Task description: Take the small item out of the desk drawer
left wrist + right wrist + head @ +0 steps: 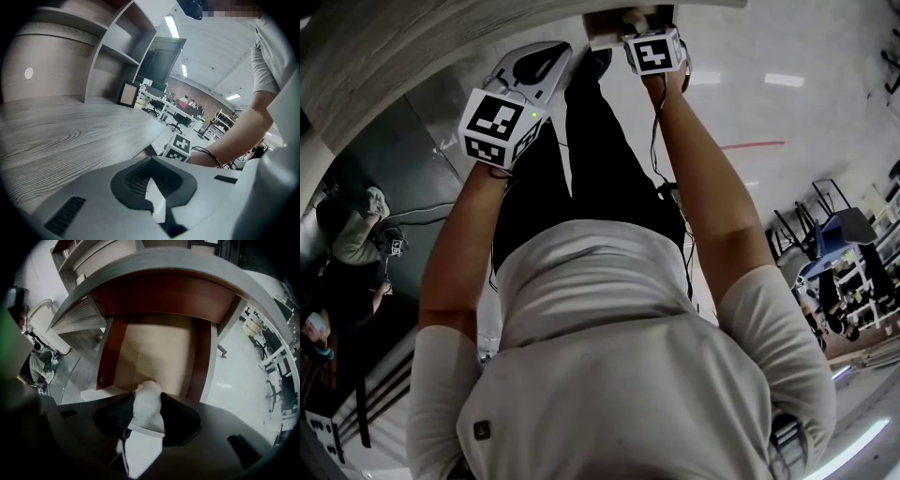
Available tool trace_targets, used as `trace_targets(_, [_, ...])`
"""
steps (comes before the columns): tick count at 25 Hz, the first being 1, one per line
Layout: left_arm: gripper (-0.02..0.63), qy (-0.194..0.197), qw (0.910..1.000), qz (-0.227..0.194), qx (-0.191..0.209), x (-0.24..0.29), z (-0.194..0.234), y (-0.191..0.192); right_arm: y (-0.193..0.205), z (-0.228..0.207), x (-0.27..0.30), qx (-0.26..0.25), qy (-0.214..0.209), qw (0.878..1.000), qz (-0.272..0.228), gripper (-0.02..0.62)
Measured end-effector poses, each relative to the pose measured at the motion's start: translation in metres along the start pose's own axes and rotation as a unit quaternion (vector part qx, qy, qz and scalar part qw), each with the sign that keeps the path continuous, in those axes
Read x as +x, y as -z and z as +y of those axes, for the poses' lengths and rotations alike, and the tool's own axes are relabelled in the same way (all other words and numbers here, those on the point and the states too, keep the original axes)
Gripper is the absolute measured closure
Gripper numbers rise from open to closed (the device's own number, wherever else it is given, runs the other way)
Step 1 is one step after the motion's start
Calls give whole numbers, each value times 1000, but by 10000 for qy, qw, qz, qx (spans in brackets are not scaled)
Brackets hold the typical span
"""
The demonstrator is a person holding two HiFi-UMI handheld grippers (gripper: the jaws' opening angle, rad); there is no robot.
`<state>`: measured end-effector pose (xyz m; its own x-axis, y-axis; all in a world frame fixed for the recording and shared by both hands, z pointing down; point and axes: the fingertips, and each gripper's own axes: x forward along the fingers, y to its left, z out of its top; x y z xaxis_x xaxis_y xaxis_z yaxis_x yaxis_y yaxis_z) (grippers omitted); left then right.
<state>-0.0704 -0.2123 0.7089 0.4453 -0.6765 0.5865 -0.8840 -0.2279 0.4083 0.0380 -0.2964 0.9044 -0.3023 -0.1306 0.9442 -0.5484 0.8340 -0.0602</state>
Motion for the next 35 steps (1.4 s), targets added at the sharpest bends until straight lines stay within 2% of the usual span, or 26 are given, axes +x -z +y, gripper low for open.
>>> trace_targets(5, [591,-29,10000,-39,48,-6,-5,-8,-1,-4,-19,-11,-3,9999,-124,422])
trace_targets(11, [591,3,9998,-101,178,-23,-14,-21,6,7,-48,297,-226,9993,-83,422])
trace_targets(19, [591,110,9987,-217,448,-48,-37,-49,-13,17,-107,433,-187,9973,-560,422])
trace_targets(26, [591,190,9965,-431,688,-80,-57,-75,-33,39,-165,297,-136,9941,-1030,422])
trace_targets(35, [591,224,9925,-697,980,-138,-76,-99,-52,62,-259,343,28,9848,-1702,422])
